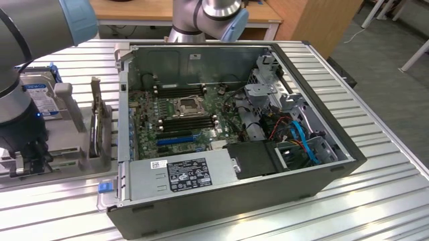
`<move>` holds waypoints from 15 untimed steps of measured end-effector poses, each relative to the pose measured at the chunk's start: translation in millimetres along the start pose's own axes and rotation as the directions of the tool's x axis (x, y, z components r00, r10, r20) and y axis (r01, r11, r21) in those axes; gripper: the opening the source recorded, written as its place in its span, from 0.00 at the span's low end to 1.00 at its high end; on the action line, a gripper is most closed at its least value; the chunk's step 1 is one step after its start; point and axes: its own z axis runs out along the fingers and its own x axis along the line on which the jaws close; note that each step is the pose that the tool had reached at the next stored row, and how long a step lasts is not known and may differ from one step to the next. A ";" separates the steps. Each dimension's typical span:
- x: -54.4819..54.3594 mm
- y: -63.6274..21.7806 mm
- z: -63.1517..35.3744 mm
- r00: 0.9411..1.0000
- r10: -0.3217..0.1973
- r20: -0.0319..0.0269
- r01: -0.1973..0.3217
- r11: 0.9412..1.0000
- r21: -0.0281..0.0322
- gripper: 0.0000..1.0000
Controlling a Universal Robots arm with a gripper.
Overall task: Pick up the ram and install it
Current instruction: 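Pick up the ram and move it above insertion slot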
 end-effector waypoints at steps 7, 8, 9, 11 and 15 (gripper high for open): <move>0.2 -2.0 -0.1 1.000 0.000 0.000 0.000 1.000 0.000 0.31; 0.2 -2.1 -0.1 1.000 0.000 0.000 0.000 1.000 0.000 0.31; 0.2 -2.1 0.0 1.000 0.000 0.001 0.000 1.000 0.000 0.31; -0.3 -2.3 0.2 1.000 0.000 0.001 0.000 1.000 0.000 0.31; -1.8 -2.3 0.3 1.000 0.000 0.001 0.000 1.000 0.000 0.31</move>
